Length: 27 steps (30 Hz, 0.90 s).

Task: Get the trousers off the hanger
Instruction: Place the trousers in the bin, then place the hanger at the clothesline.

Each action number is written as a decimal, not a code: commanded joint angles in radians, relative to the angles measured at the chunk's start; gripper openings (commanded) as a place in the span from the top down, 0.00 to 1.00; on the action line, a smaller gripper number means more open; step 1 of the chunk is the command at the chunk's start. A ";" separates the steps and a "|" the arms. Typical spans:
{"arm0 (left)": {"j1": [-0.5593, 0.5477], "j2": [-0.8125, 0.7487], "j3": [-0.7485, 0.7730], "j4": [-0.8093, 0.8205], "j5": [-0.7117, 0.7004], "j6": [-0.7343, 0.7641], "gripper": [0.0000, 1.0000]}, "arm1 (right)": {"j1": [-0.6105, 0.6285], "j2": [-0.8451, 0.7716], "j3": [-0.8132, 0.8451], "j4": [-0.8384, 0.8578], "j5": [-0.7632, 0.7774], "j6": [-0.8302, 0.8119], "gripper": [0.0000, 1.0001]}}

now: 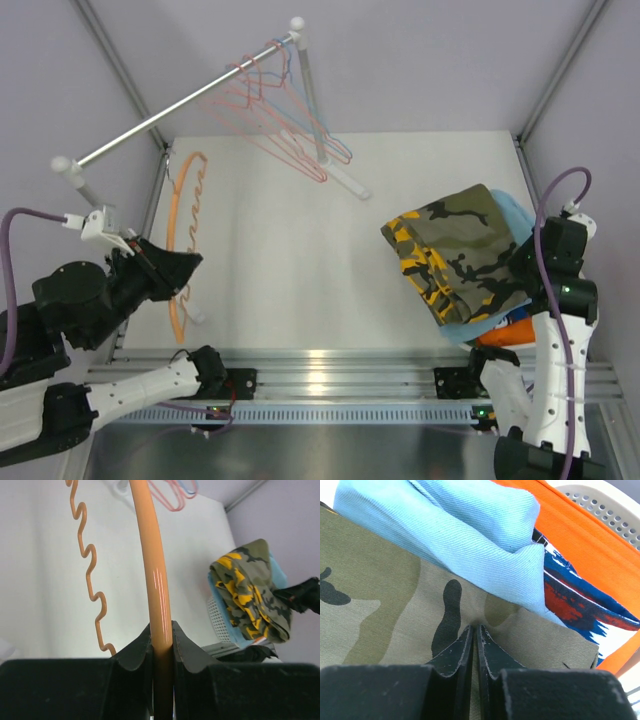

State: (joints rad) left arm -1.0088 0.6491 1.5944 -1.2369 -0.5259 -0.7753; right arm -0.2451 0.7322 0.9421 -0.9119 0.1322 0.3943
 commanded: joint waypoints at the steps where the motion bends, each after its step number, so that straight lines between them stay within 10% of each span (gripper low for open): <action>1: -0.002 0.034 0.029 -0.092 -0.184 -0.108 1.00 | -0.019 -0.002 -0.012 0.007 0.014 -0.003 0.93; 19: 0.001 0.323 -0.011 0.114 -0.585 -0.265 1.00 | -0.019 -0.002 -0.040 0.054 -0.011 0.012 0.92; 27: 0.218 0.503 -0.008 0.339 -0.393 -0.145 1.00 | -0.019 0.021 -0.016 0.068 -0.028 0.011 0.91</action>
State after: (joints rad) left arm -0.8848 1.1259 1.5658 -1.0763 -0.9905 -0.9802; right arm -0.2455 0.7338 0.9226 -0.8669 0.1123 0.3969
